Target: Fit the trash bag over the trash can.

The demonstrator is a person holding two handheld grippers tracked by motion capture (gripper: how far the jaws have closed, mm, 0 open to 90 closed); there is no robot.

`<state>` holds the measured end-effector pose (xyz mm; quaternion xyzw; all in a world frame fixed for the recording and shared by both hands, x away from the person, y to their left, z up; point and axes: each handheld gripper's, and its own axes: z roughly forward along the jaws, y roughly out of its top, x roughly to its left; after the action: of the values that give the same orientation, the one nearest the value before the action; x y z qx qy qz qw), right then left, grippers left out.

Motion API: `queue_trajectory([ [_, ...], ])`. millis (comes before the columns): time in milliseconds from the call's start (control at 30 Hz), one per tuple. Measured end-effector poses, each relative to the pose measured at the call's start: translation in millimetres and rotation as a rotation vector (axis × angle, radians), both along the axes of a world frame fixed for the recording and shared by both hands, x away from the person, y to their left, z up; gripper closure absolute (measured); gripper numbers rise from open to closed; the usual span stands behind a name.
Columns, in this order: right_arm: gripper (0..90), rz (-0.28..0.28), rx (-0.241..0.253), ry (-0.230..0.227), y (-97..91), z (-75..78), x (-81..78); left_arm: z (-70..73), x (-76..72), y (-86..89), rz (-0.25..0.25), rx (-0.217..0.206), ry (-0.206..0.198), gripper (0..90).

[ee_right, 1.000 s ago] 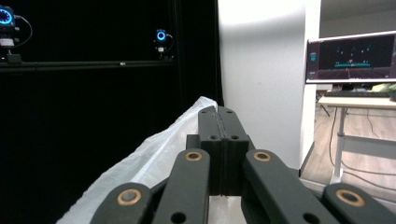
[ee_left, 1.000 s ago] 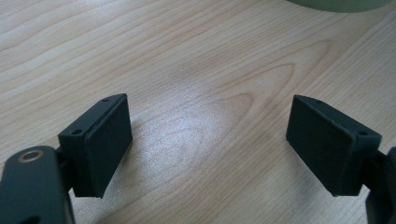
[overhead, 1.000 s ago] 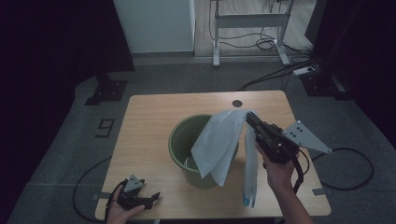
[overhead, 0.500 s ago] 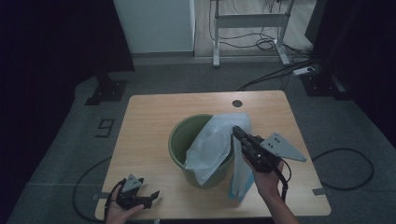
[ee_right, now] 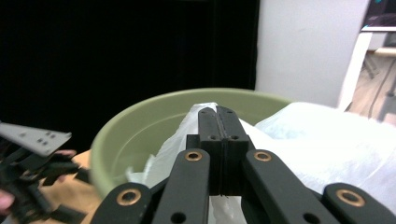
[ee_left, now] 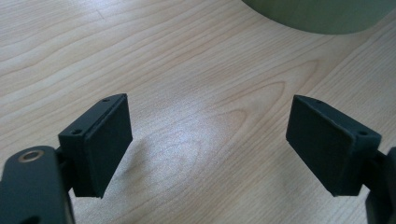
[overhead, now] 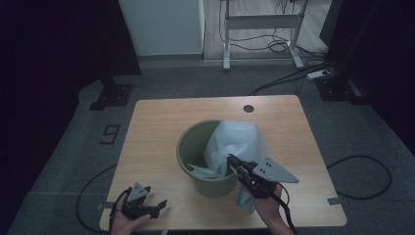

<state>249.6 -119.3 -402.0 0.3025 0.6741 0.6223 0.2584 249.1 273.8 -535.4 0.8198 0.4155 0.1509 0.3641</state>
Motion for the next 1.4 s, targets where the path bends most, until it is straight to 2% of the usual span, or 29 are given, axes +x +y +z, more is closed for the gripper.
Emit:
queue_trajectory([
  [100, 88.6, 0.030, 0.002, 0.031, 4.4, -5.7, -4.3, -0.7, 0.1, 0.3, 0.001, 0.000, 0.002, 14.2],
  [167, 86.4, 0.030, -0.008, 0.034, 5.5, -8.9, -6.6, -1.1, 0.2, 0.4, 0.000, 0.001, 0.003, 14.2],
  [267, 75.3, 0.042, 0.026, 0.064, 0.2, -10.6, -7.4, -1.7, 0.0, 0.1, 0.000, 0.003, 0.005, 14.2],
  [333, 66.3, 0.038, 0.052, 0.068, -7.0, -8.4, -12.8, -1.8, -0.2, 0.5, 0.000, 0.005, 0.006, 14.2],
  [400, 54.6, 0.008, 0.053, 0.043, -16.2, -5.3, -22.5, -2.0, 0.5, 1.8, 0.003, 0.003, 0.005, 14.2],
  [467, 46.3, -0.040, 0.029, 0.015, -25.3, -4.1, -32.5, -2.8, 0.8, 1.8, 0.005, 0.003, 0.008, 14.3],
  [567, 38.9, -0.102, 0.009, -0.007, -36.4, -7.0, -42.3, -4.0, 0.8, -0.7, 0.000, 0.009, 0.012, 14.3],
  [667, 33.7, -0.145, 0.012, 0.005, -47.7, -15.3, -48.9, -4.5, 0.8, -3.7, -0.007, 0.014, 0.013, 14.3],
  [733, 31.1, -0.177, 0.008, 0.016, -54.2, -23.7, -51.5, -4.7, 1.0, -4.2, -0.008, 0.014, 0.015, 14.3],
  [900, 26.7, -0.215, 0.018, 0.080, -66.9, -48.8, -49.9, -6.5, 1.6, -3.6, -0.007, 0.018, 0.022, 14.2],
  [1133, 19.8, -0.259, -0.022, 0.151, -67.0, -73.7, -42.3, -6.7, 1.6, -2.6, -0.006, 0.023, 0.022, 14.3],
  [1267, 20.4, -0.279, -0.049, 0.181, -64.1, -88.4, -40.2, -6.2, 1.3, -0.8, 0.001, 0.017, 0.020, 14.3],
  [1400, 27.9, -0.328, -0.057, 0.209, -69.7, -105.3, -34.2, -4.8, 0.9, 0.7, 0.007, 0.016, 0.011, 14.2],
])
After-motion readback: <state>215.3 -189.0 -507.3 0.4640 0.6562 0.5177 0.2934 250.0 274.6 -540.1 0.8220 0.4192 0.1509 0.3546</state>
